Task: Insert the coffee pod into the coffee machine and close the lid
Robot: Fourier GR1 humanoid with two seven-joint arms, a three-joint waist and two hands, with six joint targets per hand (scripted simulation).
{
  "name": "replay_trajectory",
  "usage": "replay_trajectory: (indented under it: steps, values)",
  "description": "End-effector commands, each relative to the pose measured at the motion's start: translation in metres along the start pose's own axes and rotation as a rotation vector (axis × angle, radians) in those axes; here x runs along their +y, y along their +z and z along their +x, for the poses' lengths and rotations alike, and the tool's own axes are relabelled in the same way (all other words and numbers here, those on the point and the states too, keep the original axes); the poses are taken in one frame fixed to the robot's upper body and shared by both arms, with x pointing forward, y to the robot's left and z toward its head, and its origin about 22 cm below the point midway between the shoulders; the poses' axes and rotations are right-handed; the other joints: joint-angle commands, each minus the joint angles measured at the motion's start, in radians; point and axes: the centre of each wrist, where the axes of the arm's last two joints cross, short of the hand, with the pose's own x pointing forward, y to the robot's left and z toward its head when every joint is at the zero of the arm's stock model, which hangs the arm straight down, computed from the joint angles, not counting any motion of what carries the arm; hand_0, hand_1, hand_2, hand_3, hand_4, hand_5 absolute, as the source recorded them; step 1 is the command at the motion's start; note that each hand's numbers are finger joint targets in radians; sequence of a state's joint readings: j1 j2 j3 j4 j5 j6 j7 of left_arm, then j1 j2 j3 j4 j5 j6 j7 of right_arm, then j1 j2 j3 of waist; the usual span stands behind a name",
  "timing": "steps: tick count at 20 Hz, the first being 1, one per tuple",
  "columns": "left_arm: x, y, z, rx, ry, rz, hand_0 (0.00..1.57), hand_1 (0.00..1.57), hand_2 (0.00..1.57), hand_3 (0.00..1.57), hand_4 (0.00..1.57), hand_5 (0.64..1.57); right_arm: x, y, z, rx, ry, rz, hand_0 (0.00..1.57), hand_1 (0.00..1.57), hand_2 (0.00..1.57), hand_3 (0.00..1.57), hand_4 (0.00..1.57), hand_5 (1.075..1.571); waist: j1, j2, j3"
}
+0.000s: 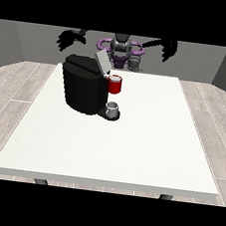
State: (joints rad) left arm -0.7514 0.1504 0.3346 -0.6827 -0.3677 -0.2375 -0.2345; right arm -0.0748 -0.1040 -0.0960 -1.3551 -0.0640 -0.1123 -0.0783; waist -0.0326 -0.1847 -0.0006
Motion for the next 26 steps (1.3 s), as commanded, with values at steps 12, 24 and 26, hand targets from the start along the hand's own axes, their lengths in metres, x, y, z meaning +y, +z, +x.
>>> replay_trajectory:
  steps: [12,24,26]
  values:
    - [-0.041,0.059,-0.068,0.066,0.29,0.022,0.0,0.0,0.0,0.0,0.14,1.571,0.01,-0.027,0.072,-0.093,0.054,0.227,0.0,0.0,0.0,0.0,0.0,1.571,0.125,-0.058,0.0006]
    - [-0.035,0.067,-0.026,-0.032,0.314,0.018,0.0,0.0,0.0,0.0,0.0,1.571,0.031,-0.056,0.09,-0.154,0.062,0.287,0.0,0.0,0.0,0.0,0.0,1.571,0.188,0.054,0.0009]
    - [-0.038,0.08,-0.037,-0.052,0.307,0.031,0.0,0.0,0.0,0.0,0.0,1.571,0.048,-0.057,0.09,-0.188,0.036,0.279,0.0,0.0,0.0,0.0,0.0,1.571,0.189,0.093,0.0008]
